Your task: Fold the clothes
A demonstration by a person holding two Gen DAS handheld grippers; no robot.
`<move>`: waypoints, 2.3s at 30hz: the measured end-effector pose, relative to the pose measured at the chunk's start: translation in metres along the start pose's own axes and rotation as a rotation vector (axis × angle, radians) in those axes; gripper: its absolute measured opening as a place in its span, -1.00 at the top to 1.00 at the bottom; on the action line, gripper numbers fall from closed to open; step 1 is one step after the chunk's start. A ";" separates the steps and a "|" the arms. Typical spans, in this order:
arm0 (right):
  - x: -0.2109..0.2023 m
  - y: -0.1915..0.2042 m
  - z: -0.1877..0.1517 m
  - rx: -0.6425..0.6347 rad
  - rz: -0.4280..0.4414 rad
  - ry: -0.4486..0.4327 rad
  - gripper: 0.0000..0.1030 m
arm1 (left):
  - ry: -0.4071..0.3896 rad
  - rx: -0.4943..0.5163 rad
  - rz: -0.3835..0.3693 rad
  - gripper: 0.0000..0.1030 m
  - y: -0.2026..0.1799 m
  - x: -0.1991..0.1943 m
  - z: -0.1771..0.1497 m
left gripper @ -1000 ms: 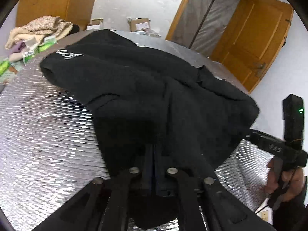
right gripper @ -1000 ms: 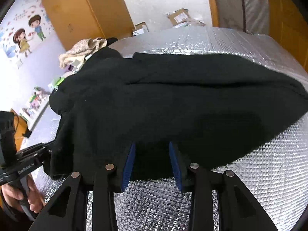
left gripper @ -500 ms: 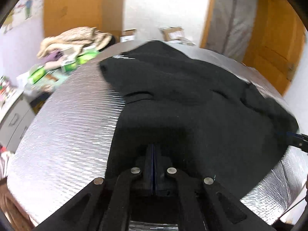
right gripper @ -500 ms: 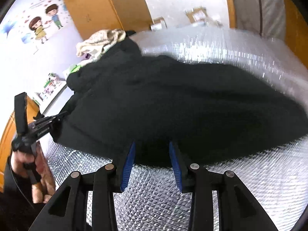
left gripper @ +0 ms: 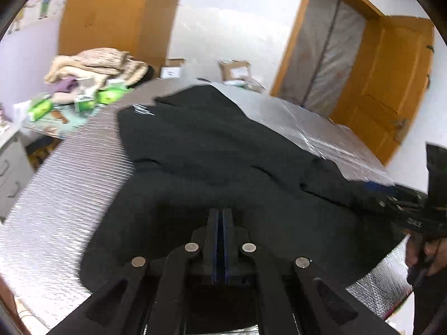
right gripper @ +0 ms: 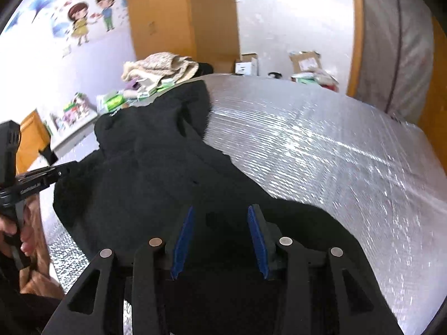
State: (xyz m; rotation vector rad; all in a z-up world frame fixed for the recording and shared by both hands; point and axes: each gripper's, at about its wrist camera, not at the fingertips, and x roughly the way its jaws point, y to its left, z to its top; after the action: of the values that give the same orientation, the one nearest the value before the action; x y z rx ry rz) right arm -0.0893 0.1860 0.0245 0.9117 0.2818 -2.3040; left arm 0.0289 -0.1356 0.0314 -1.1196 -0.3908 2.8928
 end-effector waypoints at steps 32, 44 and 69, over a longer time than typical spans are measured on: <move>0.031 0.007 0.013 -0.049 -0.057 -0.001 0.81 | 0.043 0.139 0.107 0.96 -0.031 0.043 -0.025; -0.056 -0.093 -0.009 0.356 -0.265 -0.191 0.82 | 0.042 0.128 0.091 0.96 -0.030 0.043 -0.024; -0.142 -0.181 -0.109 0.777 -0.439 -0.220 0.47 | 0.071 0.091 -0.070 0.96 -0.066 0.040 -0.019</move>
State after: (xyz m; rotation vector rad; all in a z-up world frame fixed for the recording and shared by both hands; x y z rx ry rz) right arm -0.0657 0.4394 0.0340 0.9993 -0.6132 -2.9549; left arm 0.0066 -0.0630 0.0075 -1.1662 -0.2871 2.7706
